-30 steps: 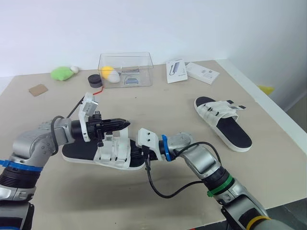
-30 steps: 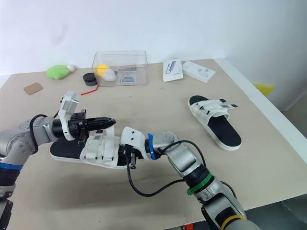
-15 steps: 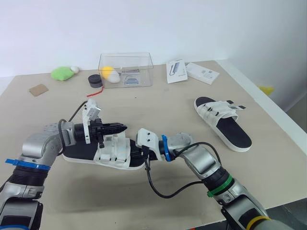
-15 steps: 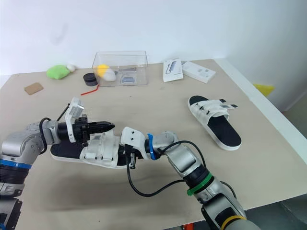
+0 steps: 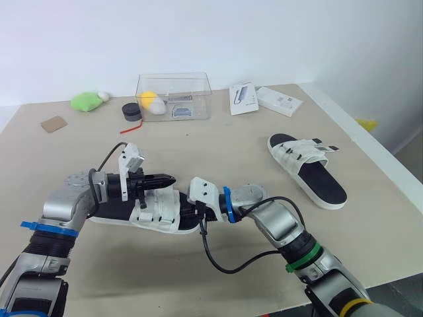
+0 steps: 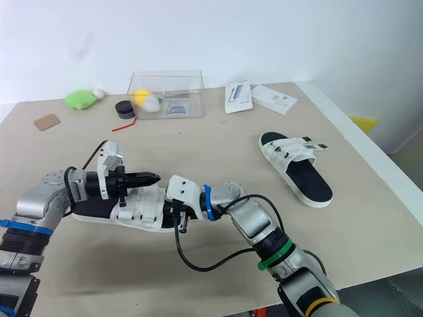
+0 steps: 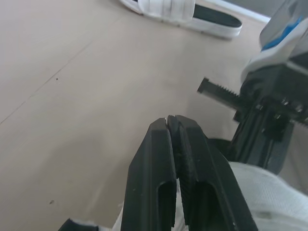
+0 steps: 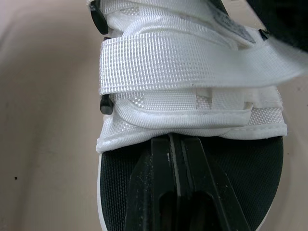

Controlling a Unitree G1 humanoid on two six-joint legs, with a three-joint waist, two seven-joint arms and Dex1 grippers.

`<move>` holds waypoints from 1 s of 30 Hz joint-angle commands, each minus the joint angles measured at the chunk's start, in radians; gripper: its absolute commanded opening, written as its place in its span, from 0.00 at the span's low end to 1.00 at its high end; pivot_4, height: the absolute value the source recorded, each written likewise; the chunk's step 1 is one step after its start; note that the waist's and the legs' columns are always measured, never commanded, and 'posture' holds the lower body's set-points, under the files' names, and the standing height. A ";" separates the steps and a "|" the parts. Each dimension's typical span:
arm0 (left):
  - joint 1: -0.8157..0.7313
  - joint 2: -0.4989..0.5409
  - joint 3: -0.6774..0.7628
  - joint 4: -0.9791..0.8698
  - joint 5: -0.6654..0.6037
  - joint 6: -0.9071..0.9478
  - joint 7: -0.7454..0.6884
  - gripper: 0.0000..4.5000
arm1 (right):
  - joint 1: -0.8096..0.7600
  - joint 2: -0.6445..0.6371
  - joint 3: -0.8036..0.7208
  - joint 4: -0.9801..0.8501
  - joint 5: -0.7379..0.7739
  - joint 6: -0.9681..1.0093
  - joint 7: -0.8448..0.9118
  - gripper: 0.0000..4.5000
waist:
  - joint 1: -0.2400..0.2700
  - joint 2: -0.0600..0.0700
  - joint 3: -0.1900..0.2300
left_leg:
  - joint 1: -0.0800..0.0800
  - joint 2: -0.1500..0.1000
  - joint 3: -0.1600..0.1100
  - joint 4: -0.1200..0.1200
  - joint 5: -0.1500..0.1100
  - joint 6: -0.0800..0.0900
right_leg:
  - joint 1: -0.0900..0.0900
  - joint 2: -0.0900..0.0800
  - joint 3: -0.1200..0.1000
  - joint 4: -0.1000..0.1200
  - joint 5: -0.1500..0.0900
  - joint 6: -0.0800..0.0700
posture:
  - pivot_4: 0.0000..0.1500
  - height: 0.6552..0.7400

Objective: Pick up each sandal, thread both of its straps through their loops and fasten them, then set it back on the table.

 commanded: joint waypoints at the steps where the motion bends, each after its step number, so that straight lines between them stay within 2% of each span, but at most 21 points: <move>1: -0.003 0.003 -0.015 0.023 0.066 -0.062 -0.009 0.02 | 0.035 -0.021 0.040 0.060 -0.055 0.042 -0.023 0.00 | 0.000 0.000 0.000 | 0.000 0.000 0.000 0.000 0.000 0.000 | 0.000 0.000 0.000 0.000 0.000 0.000 | 1.00 1.00; 8: 0.005 0.001 -0.029 0.041 0.106 -0.105 -0.043 0.02 | 0.033 -0.022 0.040 0.062 -0.054 0.040 -0.024 0.00 | 0.000 0.001 0.000 | 0.000 0.000 0.000 0.000 0.001 0.001 | 0.001 0.000 0.000 0.000 0.000 0.001 | 1.00 1.00; 9: 0.006 0.003 -0.032 0.045 0.115 -0.115 -0.049 0.16 | 0.033 -0.022 0.040 0.062 -0.054 0.039 -0.025 0.00 | 0.000 0.001 0.000 | 0.001 0.000 0.000 0.000 0.001 0.001 | 0.001 0.000 0.000 0.000 0.000 0.001 | 1.00 1.00; 10: 0.009 0.006 -0.035 0.050 0.130 -0.136 -0.055 0.21 | 0.033 -0.022 0.040 0.062 -0.054 0.040 -0.025 0.00 | 0.000 0.001 0.000 | 0.001 0.000 0.000 0.000 0.001 0.001 | 0.001 0.000 0.000 0.000 0.000 0.000 | 1.00 1.00; 14: 0.010 0.004 -0.034 0.087 0.196 -0.253 -0.054 0.62 | 0.034 -0.024 0.039 0.059 -0.053 0.041 -0.024 0.00 | 0.000 0.001 0.000 | 0.000 0.000 0.000 0.000 0.001 0.001 | 0.000 0.000 0.000 0.000 0.000 0.000 | 1.00 1.00; 15: 0.009 0.003 -0.034 0.098 0.211 -0.283 -0.053 0.66 | 0.034 -0.023 0.039 0.060 -0.053 0.041 -0.024 0.00 | 0.000 0.001 0.000 | 0.000 0.000 0.000 0.000 0.001 0.001 | 0.000 0.000 0.000 0.000 0.000 0.000 | 1.00 1.00; 16: 0.007 0.003 -0.036 0.109 0.225 -0.310 -0.053 0.79 | 0.033 -0.023 0.039 0.060 -0.053 0.041 -0.024 0.00 | 0.000 0.001 0.000 | 0.001 0.000 0.000 0.000 0.001 0.001 | 0.001 0.000 0.000 0.000 0.000 0.000 | 1.00 1.00; 18: -0.002 0.004 -0.040 0.133 0.253 -0.361 -0.051 0.96 | 0.032 -0.021 0.040 0.062 -0.052 0.041 -0.024 0.00 | 0.000 0.001 0.000 | 0.001 0.000 0.000 0.000 0.001 0.001 | 0.000 0.000 0.000 0.000 0.000 0.000 | 1.00 1.00; 24: -0.032 -0.006 -0.028 0.187 0.282 -0.451 -0.047 0.99 | 0.035 -0.015 0.031 0.060 -0.046 0.032 -0.030 0.00 | 0.000 0.001 -0.001 | 0.000 0.000 0.000 0.000 0.001 0.001 | 0.001 0.000 0.000 0.000 0.000 0.000 | 1.00 1.00; 27: -0.059 -0.017 0.028 0.173 0.203 -0.360 -0.044 0.99 | 0.048 -0.012 -0.015 0.037 -0.004 0.030 -0.023 0.00 | 0.000 0.001 0.000 | 0.000 0.000 0.000 0.000 0.001 0.001 | 0.001 0.000 0.000 0.000 0.000 0.000 | 1.00 1.00; 30: -0.074 0.020 0.080 0.159 0.170 -0.338 -0.050 0.99 | 0.077 -0.031 -0.090 -0.009 0.063 0.039 0.004 0.00 | 0.002 0.001 0.000 | -0.002 0.000 0.000 0.000 0.001 0.001 | -0.001 0.000 -0.001 0.000 0.000 0.001 | 1.00 1.00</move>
